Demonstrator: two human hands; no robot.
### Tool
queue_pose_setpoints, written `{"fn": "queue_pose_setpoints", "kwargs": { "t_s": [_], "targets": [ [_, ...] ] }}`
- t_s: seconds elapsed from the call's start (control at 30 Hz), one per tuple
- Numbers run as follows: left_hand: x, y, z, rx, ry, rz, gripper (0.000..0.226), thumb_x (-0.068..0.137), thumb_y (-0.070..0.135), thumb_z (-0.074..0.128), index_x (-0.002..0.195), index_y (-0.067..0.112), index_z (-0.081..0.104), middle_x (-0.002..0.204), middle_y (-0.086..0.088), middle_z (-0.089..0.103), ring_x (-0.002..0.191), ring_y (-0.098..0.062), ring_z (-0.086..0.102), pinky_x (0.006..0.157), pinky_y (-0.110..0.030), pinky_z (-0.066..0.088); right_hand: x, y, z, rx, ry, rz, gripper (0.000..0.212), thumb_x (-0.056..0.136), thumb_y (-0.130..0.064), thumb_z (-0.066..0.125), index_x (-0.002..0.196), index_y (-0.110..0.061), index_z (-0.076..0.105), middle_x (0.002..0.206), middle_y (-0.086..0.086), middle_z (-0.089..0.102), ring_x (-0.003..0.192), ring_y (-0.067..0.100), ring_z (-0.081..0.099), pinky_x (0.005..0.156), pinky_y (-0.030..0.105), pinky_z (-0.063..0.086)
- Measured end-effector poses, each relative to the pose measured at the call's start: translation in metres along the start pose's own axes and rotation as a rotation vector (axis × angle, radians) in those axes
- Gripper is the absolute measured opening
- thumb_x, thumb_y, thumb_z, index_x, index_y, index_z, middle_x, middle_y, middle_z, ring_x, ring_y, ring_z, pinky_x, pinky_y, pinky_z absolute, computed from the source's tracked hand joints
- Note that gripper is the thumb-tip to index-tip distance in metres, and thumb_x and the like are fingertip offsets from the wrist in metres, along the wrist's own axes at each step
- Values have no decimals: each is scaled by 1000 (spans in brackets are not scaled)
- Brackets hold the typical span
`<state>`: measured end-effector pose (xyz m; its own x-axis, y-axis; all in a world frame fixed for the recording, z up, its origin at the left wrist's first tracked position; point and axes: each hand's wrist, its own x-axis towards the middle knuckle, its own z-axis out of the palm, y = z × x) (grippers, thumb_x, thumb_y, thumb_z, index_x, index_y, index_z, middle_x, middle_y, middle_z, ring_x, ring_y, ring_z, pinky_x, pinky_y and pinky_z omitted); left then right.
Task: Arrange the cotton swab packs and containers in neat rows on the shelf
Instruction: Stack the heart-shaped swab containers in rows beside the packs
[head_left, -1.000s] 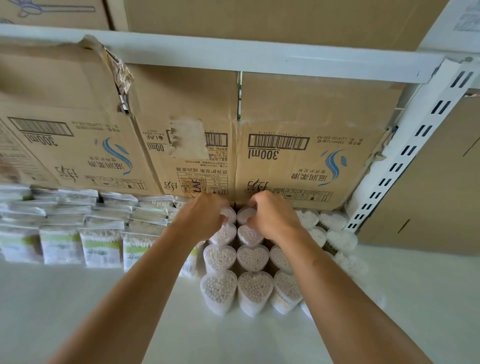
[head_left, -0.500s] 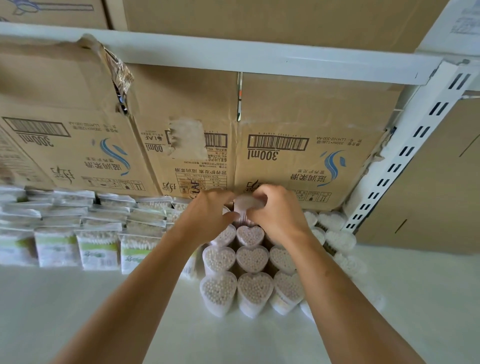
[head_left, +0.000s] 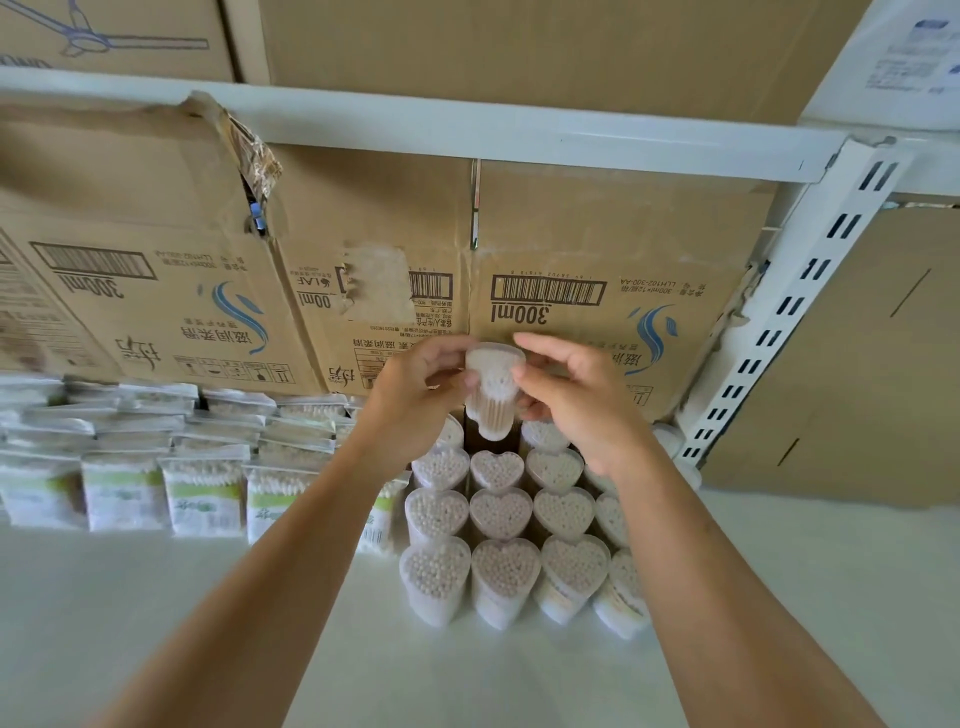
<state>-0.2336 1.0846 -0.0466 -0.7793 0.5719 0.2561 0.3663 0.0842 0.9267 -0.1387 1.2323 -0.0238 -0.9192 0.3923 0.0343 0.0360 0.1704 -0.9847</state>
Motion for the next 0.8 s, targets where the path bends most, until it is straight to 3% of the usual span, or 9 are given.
{"fn": "queue_pose_setpoints", "kwargs": {
  "t_s": [0.1,0.2,0.3,0.37,0.4,0.47,0.53,0.6,0.8],
  "targets": [
    [1,0,5,-16,16,-33,28,87,9,65,113,20,62,104,7,70,97,-3,65,86,-24,53,-3,6,8,-94,-77,24,46,89,-11,65,133,-19,54,102,0,67,70,10,65,67,25,57],
    [1,3,7,35,73,-55,18,87,17,66,105,20,64,98,10,68,88,-4,65,77,-21,54,-6,11,11,-25,-30,6,35,89,-12,66,123,-20,61,97,2,68,67,10,65,63,26,56],
    [-1,1,8,62,106,-54,4,89,24,64,90,23,68,84,3,70,80,-18,66,77,-41,56,-6,12,11,35,52,15,20,88,-15,67,109,-15,66,91,6,70,62,13,66,58,28,57],
    [-2,0,10,43,41,-26,12,93,29,59,93,26,71,83,-3,71,80,-27,66,78,-50,54,-5,14,14,86,113,37,13,89,-17,67,102,-14,65,87,5,69,60,16,66,56,28,56],
    [-4,1,11,20,-17,-14,16,94,30,57,101,26,71,82,0,71,78,-22,67,77,-47,56,-4,15,15,114,137,45,11,90,-17,66,101,-15,64,87,5,69,60,16,66,56,28,56],
    [-6,3,12,1,-138,12,24,93,23,59,116,22,66,79,17,71,75,1,63,72,-19,52,-3,18,16,151,156,52,14,91,-14,64,105,-16,62,91,7,69,59,16,66,56,27,56],
    [-3,0,13,-7,-181,2,32,90,17,62,122,19,62,83,23,69,78,8,61,72,-8,44,-3,20,16,158,135,71,27,91,-12,62,117,-20,59,98,8,68,61,14,67,57,27,55],
    [0,-6,12,-27,-166,-37,36,91,14,61,126,15,60,87,20,68,80,9,60,75,-11,44,-2,23,13,150,124,84,34,92,-11,61,125,-20,57,95,8,67,60,12,65,55,26,55],
    [5,-21,14,10,-156,-88,38,94,12,56,131,17,54,108,13,65,100,6,60,95,-20,47,-1,33,11,142,158,87,31,91,-9,63,121,-13,59,78,11,67,64,17,65,62,30,58]
  ]
}}
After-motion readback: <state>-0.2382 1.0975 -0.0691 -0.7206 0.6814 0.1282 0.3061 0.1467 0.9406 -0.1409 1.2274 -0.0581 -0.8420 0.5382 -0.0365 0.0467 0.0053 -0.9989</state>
